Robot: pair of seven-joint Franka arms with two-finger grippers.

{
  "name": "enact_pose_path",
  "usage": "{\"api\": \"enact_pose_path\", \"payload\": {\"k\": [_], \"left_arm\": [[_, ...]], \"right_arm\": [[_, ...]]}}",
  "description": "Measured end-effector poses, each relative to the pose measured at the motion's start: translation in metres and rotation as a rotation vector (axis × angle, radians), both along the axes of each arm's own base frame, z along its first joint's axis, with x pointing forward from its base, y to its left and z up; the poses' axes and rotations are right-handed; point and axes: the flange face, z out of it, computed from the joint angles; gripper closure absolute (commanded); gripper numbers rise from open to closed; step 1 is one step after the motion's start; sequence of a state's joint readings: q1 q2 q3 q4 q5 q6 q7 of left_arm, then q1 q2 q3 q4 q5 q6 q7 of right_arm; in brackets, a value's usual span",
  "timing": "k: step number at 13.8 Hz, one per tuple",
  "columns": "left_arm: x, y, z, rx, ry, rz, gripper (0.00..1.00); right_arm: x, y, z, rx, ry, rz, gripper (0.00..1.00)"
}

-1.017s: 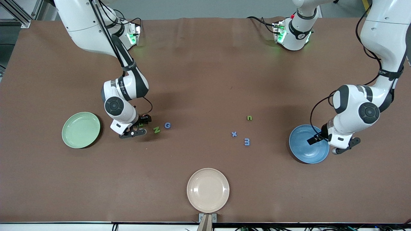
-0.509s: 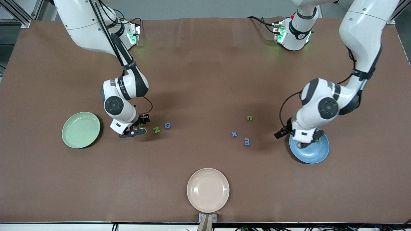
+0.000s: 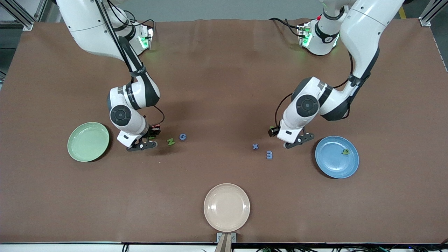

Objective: Sort upper and lower case letters into plates
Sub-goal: 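Drop the b in the blue plate while the right gripper carries B, then grasp the green u with the left gripper while the right gripper releases B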

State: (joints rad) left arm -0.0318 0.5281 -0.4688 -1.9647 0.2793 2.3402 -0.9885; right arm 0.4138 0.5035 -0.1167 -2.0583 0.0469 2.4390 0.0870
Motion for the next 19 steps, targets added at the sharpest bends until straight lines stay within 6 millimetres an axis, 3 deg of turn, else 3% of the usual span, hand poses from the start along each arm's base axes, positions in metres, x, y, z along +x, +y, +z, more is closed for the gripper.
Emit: {"api": "enact_pose_path", "payload": {"k": [2, 3, 4, 6, 8, 9, 11, 13, 16, 17, 18, 19], "left_arm": [[-0.009, -0.001, -0.015, -0.008, -0.02, -0.031, 0.15], [-0.014, -0.003, -0.021, -0.021, -0.026, -0.035, 0.24], [-0.016, -0.005, -0.026, -0.029, -0.027, -0.035, 0.25], [-0.019, -0.012, -0.03, -0.044, -0.035, -0.035, 0.26], [-0.025, -0.023, -0.036, -0.047, -0.029, -0.026, 0.29], [-0.028, -0.027, -0.038, -0.048, -0.027, -0.017, 0.3], [-0.03, -0.029, -0.039, -0.048, -0.025, -0.009, 0.38], [-0.03, -0.027, -0.042, -0.046, -0.021, -0.006, 0.41], [-0.028, -0.025, -0.046, -0.047, -0.017, 0.001, 0.56], [-0.028, -0.025, -0.047, -0.048, -0.016, 0.004, 0.67], [-0.028, -0.025, -0.047, -0.048, -0.016, 0.008, 0.82], [-0.027, -0.025, -0.046, -0.047, -0.018, 0.013, 0.96]], "right_arm": [[0.003, -0.001, 0.002, 0.001, -0.007, -0.002, 0.79], [0.007, -0.005, 0.006, 0.002, -0.012, 0.0, 0.79], [0.012, -0.015, 0.014, 0.003, -0.007, 0.012, 0.79], [0.027, -0.064, 0.039, 0.019, 0.01, 0.053, 0.79], [0.038, -0.142, 0.058, 0.043, 0.002, 0.095, 0.79], [0.039, -0.182, 0.061, 0.051, -0.002, 0.107, 0.79], [0.034, -0.239, 0.06, 0.06, -0.004, 0.115, 0.75], [0.028, -0.268, 0.053, 0.065, 0.005, 0.11, 0.75], [0.018, -0.279, 0.027, 0.072, 0.044, 0.101, 0.7], [0.015, -0.28, 0.019, 0.074, 0.059, 0.099, 0.47], [0.012, -0.28, 0.013, 0.076, 0.07, 0.098, 0.03], [0.01, -0.28, 0.011, 0.077, 0.076, 0.097, 0.0]]}}
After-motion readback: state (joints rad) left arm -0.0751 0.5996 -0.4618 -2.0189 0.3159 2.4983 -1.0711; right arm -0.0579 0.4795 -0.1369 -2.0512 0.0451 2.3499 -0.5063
